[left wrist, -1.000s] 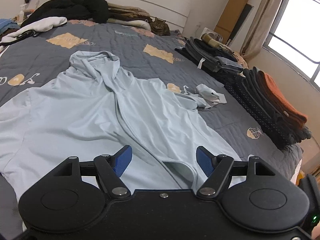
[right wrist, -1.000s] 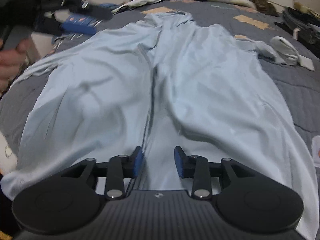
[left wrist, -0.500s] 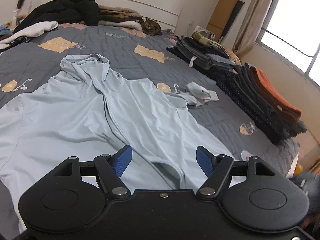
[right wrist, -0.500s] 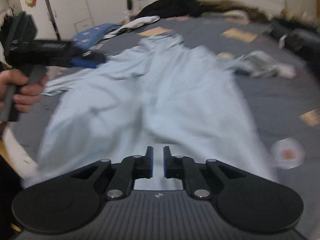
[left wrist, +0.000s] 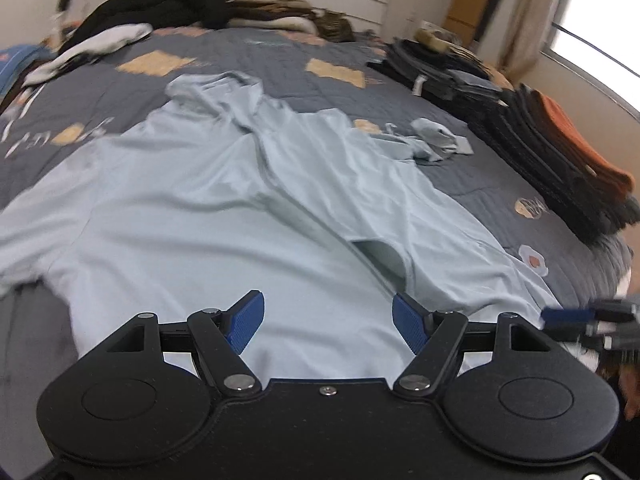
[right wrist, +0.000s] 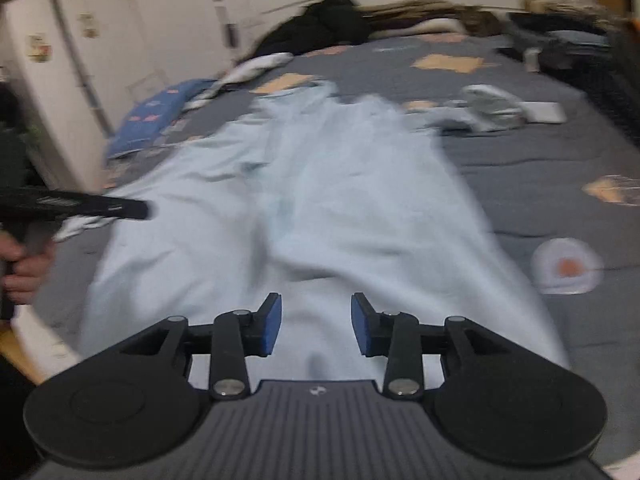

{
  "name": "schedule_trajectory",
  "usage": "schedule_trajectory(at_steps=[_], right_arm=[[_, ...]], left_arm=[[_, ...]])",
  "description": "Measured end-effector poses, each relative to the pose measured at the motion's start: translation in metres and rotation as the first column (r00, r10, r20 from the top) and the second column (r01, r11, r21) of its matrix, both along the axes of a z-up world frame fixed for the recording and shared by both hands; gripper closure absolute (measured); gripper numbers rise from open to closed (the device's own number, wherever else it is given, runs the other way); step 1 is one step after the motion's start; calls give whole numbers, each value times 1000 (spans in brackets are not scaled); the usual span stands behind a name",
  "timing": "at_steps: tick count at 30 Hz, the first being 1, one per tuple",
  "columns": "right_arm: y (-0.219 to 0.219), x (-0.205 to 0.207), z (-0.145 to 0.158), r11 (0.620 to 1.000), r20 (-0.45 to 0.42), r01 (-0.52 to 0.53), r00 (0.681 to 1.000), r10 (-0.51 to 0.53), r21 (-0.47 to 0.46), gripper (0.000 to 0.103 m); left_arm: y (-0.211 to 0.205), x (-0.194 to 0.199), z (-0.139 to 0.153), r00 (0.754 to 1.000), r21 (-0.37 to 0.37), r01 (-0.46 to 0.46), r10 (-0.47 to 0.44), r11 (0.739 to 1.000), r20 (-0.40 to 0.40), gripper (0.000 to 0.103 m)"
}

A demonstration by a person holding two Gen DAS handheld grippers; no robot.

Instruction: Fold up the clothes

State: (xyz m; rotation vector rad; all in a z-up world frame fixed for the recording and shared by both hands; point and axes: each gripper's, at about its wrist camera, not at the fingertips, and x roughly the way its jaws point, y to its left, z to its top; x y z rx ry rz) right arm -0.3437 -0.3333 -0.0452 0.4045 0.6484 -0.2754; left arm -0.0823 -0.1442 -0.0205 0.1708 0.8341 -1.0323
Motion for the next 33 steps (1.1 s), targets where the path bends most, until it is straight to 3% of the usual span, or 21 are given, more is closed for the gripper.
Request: schedule_trajectory(at_steps=[6, 19, 25, 29, 33], right_arm=[[27, 27, -11, 996, 25, -89, 996, 89, 20, 66], [-35, 135, 23, 993, 70, -33, 997, 41, -114, 64], [-67, 232, 27, 989, 53, -42, 997, 50, -140, 64], [-90, 308, 19, 996, 29, -33, 999, 36, -83, 63], [-101, 376, 4, 983, -34, -48, 999, 42, -176, 63]], left_arm=[[12, -8, -7, 998, 7, -56, 56, 998, -10, 33], [4, -5, -10, 997, -28, -77, 77, 997, 17, 33], [4, 16, -7, 991, -51, -129, 130, 990, 13, 33], [-2, 30, -5, 990, -69, -141, 142, 988, 3, 33], [-10, 46, -8, 989, -78, -146, 145, 986, -12, 33]])
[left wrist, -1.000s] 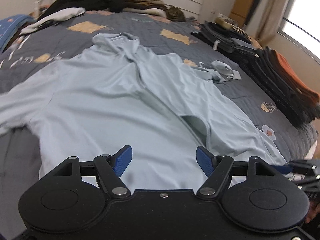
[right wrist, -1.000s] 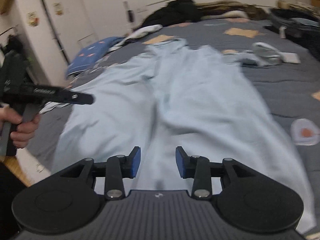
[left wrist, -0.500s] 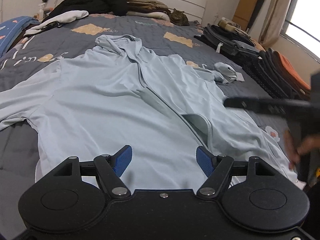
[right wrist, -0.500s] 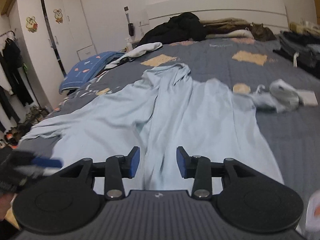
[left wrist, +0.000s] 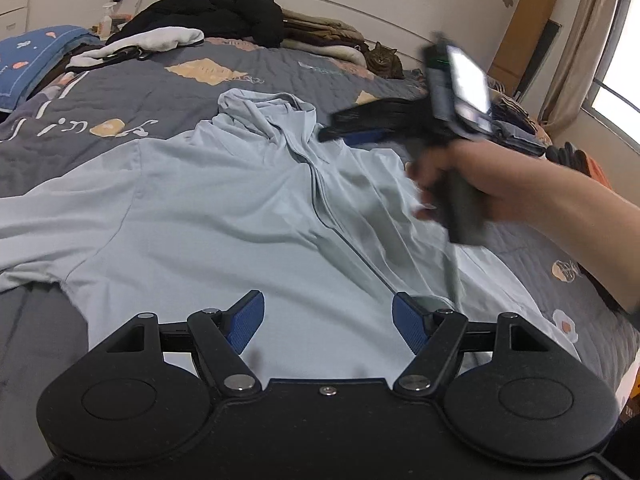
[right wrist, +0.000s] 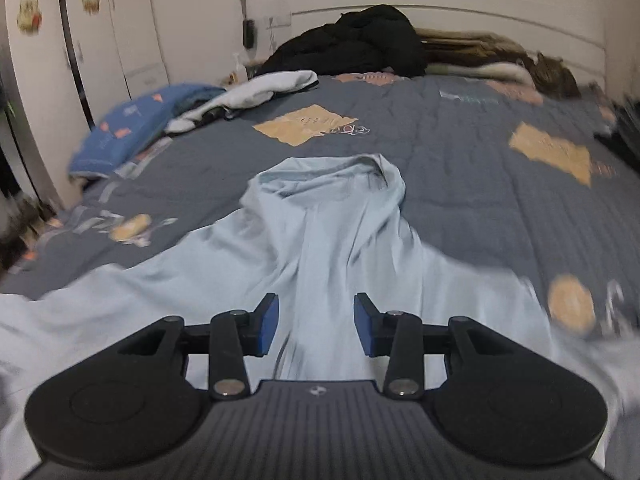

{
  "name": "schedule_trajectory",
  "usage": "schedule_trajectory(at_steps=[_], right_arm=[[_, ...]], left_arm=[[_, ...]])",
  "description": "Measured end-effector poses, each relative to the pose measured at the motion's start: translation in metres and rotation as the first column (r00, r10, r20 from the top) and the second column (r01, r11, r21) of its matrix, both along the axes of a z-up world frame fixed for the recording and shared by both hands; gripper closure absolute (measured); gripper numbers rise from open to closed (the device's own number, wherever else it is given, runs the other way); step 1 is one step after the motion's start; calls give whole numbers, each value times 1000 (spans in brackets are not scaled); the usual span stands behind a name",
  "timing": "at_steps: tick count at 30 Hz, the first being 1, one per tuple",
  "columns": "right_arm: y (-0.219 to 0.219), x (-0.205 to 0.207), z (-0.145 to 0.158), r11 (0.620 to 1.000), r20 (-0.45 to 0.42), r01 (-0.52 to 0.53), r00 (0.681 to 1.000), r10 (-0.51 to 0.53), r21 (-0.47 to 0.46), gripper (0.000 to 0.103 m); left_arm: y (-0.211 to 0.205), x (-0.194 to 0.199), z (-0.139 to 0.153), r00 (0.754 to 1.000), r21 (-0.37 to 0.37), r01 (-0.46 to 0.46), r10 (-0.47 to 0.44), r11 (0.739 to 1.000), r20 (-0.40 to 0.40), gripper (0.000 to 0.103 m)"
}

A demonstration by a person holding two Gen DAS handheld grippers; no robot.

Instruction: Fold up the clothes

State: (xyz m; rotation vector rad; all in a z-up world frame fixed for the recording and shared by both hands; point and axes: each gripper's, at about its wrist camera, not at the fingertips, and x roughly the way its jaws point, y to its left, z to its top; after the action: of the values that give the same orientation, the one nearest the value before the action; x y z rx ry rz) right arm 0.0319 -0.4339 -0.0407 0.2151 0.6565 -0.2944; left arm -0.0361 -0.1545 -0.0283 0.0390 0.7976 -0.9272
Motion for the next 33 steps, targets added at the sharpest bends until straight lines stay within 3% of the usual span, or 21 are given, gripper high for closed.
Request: schedule_trajectory(at_steps=[5, 12, 14, 15, 16, 17, 23, 28, 30, 33], right_arm=[[-20, 63, -19, 999, -24, 32, 999, -32, -21, 63], [-32, 109, -44, 998, -102, 57, 993, -59, -23, 64], [-34, 113, -46, 997, -104, 74, 992, -74, -8, 73], [-35, 114, -45, 996, -100, 84, 991, -83, 6, 83], [-36, 115, -44, 996, -93, 89, 992, -86, 24, 100], [-37, 116, -42, 995, -80, 100, 992, -98, 29, 101], [-42, 124, -19, 988, 33, 157, 987, -156, -7, 101], [-45, 124, -5, 987, 57, 145, 987, -149, 74, 96], [-43, 116, 7, 986, 86, 139, 985, -147, 91, 90], [-30, 84, 34, 989, 120, 73, 989, -89, 127, 73]], left_arm=[[-4, 16, -7, 999, 5, -23, 23, 1000, -32, 33], [-2, 25, -1, 998, -16, -40, 39, 999, -48, 33], [-3, 27, 2, 998, -28, -44, 43, 999, -51, 33], [-3, 28, 3, 998, -33, -46, 45, 998, -52, 33], [-4, 29, 4, 998, -36, -49, 47, 998, -52, 33], [-4, 30, 5, 997, -40, -50, 48, 998, -53, 33], [-3, 32, 8, 997, -53, -49, 47, 997, -54, 33], [3, 36, 7, 997, -42, -54, 52, 998, -51, 33], [7, 37, 8, 997, -43, -57, 55, 997, -45, 33], [15, 41, 10, 997, -44, -70, 69, 997, -38, 33]])
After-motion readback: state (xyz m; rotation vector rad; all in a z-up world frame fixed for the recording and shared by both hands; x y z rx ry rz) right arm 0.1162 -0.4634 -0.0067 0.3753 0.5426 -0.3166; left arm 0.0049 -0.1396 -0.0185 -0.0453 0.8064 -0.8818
